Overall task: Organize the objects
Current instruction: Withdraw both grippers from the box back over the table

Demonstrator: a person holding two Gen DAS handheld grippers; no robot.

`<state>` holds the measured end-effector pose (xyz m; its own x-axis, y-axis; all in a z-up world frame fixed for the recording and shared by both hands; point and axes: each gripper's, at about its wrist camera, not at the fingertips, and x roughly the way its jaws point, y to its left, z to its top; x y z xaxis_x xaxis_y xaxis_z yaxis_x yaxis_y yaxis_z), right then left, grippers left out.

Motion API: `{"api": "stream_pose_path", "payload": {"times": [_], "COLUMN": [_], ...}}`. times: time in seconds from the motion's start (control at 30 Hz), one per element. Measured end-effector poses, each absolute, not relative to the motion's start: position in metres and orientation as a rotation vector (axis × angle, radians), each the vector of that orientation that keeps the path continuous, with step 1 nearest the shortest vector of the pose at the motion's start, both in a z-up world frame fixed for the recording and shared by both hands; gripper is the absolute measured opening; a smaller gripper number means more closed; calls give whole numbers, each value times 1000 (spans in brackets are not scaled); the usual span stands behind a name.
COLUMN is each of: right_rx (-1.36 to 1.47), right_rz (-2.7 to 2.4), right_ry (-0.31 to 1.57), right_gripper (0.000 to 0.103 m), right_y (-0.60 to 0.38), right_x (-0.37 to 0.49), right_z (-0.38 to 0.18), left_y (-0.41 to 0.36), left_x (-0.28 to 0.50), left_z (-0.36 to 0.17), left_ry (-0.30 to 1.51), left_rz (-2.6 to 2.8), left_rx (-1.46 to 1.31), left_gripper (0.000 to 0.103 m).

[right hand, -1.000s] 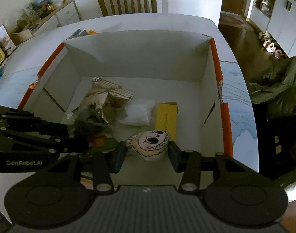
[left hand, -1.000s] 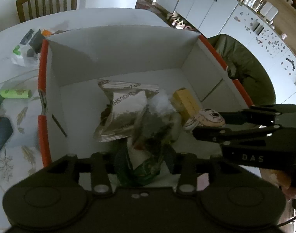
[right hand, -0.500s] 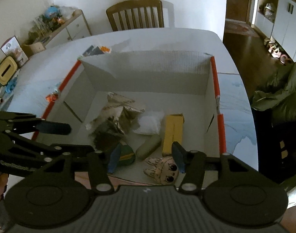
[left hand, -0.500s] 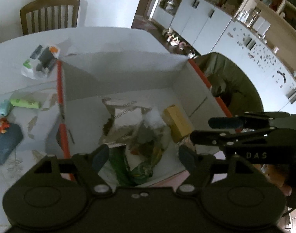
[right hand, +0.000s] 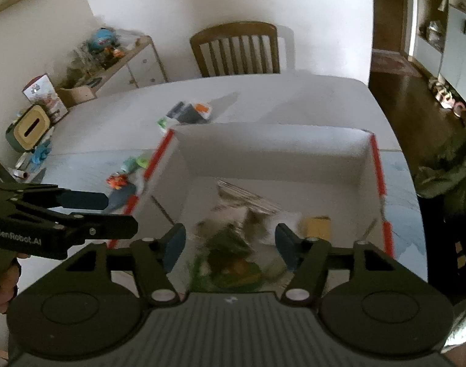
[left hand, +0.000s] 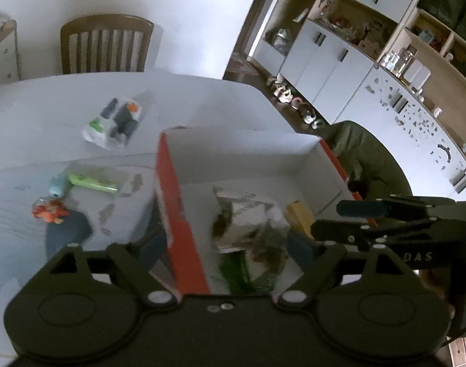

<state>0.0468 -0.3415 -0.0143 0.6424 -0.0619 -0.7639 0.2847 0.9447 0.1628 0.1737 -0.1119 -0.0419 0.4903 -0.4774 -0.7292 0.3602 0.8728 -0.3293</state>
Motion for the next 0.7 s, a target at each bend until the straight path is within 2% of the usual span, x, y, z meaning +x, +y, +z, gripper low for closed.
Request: {"api": "stream_pose_path", "payload": {"times": [0.17,0.23,0.4,0.5,0.7], "right_rx": [277,275,265,260,243], "right_rz": [-185,-179,-165,-157,-142], "right_ry": [841,836,832,836,846], "right_gripper": [66,71,72,76,76], "right_y": [-321,-313,-290,-276,-246], "right_x": [61,68,89,104,135], "right_z": [-8,-7,-4,-4,-6], "left_y": [-83,-70,-39,-23,6], "left_x": [180,183,189,193,200], "left_z": [-40,-41,-44,-46,-52], "left_ry": [918,921,919,919,916], "left_rz": [-460,-437,-402,-385,-358], "left_rx": [-144,-148,-148,-136,-115], "left_gripper": [92,93,102,103,103]}}
